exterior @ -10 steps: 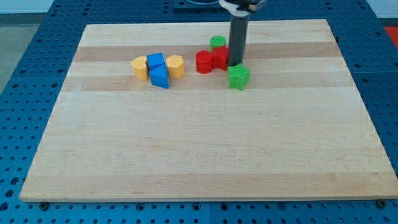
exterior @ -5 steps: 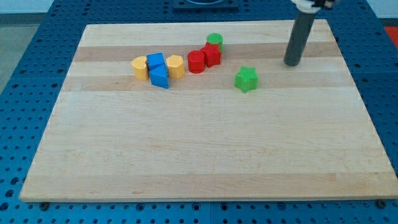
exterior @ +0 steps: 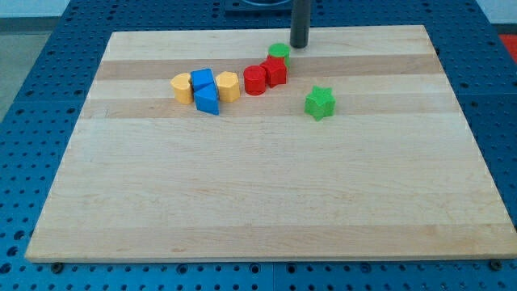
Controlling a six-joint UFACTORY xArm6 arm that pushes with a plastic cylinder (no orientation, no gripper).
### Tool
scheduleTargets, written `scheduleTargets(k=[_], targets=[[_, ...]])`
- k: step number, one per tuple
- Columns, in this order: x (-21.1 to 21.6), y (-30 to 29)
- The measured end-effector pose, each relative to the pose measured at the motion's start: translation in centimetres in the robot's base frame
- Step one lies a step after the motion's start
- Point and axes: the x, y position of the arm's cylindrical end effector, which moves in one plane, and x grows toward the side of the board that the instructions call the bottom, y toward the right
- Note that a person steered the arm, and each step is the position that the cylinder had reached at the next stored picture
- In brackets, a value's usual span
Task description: Separate the red blocks from the green blocks
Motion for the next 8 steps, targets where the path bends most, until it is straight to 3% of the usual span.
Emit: scheduleTargets(k=[4, 5, 6, 8], targets=[[12.6, -8.1], [13.2, -7.6], [12.9, -2.9], [6.0, 0.6]])
